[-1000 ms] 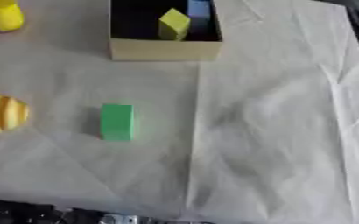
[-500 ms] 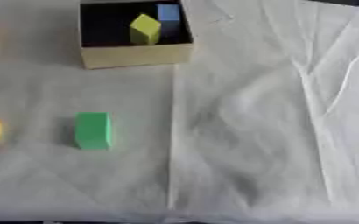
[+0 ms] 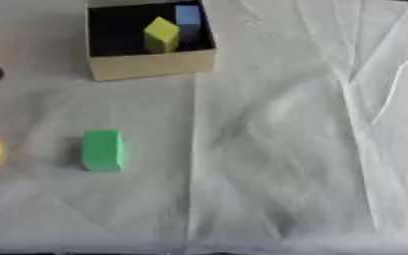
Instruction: Pick up objects on the table and place them in the box.
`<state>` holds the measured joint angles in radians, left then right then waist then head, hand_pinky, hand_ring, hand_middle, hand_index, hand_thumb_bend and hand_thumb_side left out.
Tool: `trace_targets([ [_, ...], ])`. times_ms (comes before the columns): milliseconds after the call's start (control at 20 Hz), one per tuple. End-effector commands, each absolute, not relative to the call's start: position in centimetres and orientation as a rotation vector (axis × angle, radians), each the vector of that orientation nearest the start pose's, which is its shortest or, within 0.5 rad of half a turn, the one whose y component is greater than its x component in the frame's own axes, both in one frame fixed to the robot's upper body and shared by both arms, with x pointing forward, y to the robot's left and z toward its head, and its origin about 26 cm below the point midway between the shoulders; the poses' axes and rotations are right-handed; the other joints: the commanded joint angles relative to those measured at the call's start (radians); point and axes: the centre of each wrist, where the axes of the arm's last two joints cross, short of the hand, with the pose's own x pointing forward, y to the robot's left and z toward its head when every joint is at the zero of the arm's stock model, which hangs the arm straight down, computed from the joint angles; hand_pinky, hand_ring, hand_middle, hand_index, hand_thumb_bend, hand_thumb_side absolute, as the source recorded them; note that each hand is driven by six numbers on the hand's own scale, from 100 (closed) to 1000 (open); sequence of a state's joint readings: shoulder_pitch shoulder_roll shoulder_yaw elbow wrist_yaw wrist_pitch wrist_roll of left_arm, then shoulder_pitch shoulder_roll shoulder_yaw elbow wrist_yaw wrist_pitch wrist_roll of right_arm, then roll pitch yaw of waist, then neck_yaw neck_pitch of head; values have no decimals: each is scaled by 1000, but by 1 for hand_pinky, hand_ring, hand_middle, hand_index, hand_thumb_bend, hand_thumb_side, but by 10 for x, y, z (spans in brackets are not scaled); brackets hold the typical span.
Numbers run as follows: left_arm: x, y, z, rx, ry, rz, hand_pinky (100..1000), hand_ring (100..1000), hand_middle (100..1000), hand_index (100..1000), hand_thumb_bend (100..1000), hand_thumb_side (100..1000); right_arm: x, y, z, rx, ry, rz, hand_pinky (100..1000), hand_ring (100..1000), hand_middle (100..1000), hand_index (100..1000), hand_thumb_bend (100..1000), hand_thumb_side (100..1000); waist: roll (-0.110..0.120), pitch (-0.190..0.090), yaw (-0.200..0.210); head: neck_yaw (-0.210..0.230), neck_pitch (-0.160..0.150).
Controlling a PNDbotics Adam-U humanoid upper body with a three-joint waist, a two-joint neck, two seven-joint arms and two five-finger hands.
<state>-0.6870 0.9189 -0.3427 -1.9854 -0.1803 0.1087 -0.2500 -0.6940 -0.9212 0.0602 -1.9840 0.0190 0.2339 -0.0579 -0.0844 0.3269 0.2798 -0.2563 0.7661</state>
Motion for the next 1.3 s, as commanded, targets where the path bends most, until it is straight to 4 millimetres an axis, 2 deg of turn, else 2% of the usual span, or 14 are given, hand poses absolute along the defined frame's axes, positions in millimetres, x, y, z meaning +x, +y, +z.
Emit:
trace_targets([
  [50,297,240,315,632,-1943,-1611,805,844,811,912,530,503,281,-286,378,-860,-2327,812,797,796,772,846,100,564,21,-36,-1,11,4],
  [400,298,224,312,541,-1830,-1752,817,855,824,925,539,501,282,-285,375,-860,-2310,832,797,795,771,845,100,566,29,-41,-1,29,4],
  [450,298,222,311,527,-1818,-1761,820,860,829,929,550,500,282,-285,375,-859,-2308,833,796,794,770,844,100,568,30,-42,0,31,4],
  [500,298,219,310,511,-1804,-1769,821,861,830,931,601,459,282,-285,374,-858,-2304,833,796,794,770,844,100,546,31,-42,0,32,4],
  [550,298,215,309,496,-1789,-1774,824,864,834,934,571,498,283,-285,373,-857,-2300,833,796,794,769,843,100,571,32,-43,1,34,4],
  [900,297,193,304,426,-1703,-1801,822,863,832,925,570,513,284,-285,368,-852,-2270,842,795,792,768,842,100,582,40,-50,5,40,4],
  [950,297,191,302,416,-1683,-1804,822,862,832,924,606,469,284,-285,367,-851,-2266,843,795,791,767,841,100,585,41,-50,6,40,4],
  [1000,297,188,300,406,-1657,-1808,822,862,832,923,578,520,285,-285,366,-848,-2263,844,795,791,767,841,100,586,43,-51,7,39,4],
  [1300,295,171,286,361,-1519,-1810,826,865,835,923,592,519,285,-284,366,-838,-2262,845,794,790,766,840,100,585,43,-52,9,24,4],
])
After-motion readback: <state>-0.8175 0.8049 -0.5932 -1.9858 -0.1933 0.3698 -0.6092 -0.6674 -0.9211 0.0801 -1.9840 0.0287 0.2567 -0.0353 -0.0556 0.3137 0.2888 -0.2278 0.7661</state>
